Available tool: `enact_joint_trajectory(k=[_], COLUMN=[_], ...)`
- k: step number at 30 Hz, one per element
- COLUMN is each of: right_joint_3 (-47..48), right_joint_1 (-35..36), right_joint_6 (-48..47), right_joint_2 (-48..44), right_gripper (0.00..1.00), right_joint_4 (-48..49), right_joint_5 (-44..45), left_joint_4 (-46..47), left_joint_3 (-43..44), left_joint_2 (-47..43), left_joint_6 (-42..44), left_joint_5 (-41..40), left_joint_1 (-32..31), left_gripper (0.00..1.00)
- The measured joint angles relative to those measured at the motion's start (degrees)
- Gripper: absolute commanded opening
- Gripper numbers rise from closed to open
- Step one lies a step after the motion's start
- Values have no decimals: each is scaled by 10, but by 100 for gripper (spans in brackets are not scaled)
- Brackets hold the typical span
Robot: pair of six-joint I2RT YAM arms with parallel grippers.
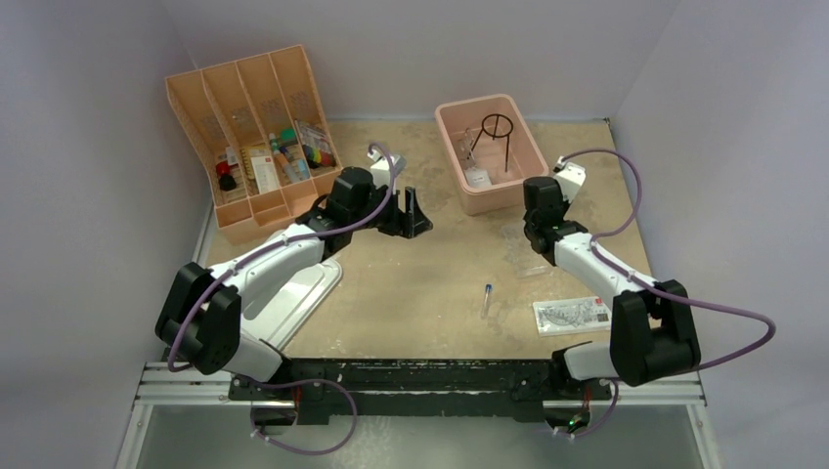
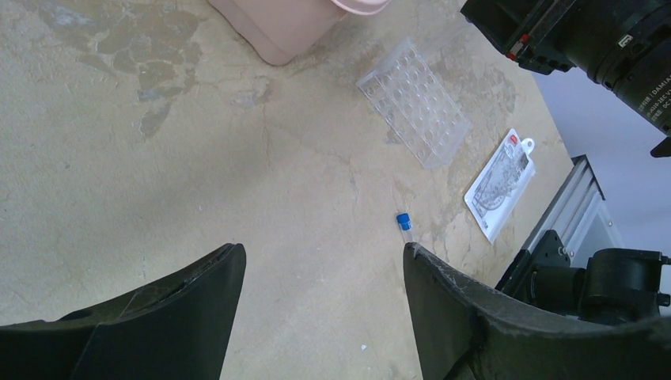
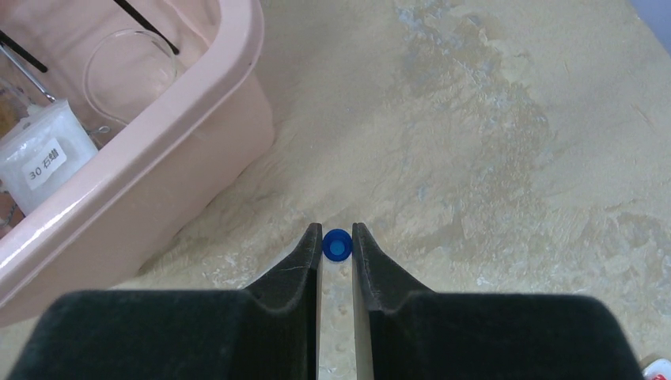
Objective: Organize the chemistry lab equipment
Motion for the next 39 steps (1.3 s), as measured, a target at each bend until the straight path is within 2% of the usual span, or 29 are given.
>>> enact_joint_trajectory(k=[13,27,36,39], right_joint_3=[-15,-35,-39,-40], right_joint_1=[-15,-15,-15,-15], right_joint_6=[33,-5,-19,-20], right_joint_2=[28,36,35,29], right_gripper=[13,16,30,31], right_joint_4=[25,69,77,72], right_joint_5=[0,-8,-25,-44], left_joint_4=[0,0,0,0], left_joint_3=[-3,-5,-5,-5], left_joint_2=[0,0,0,0], left_joint_6=[0,0,0,0], left_joint_5=[4,4,4,4], left_joint_1=[0,0,0,0], left_gripper=[72,72,72,72])
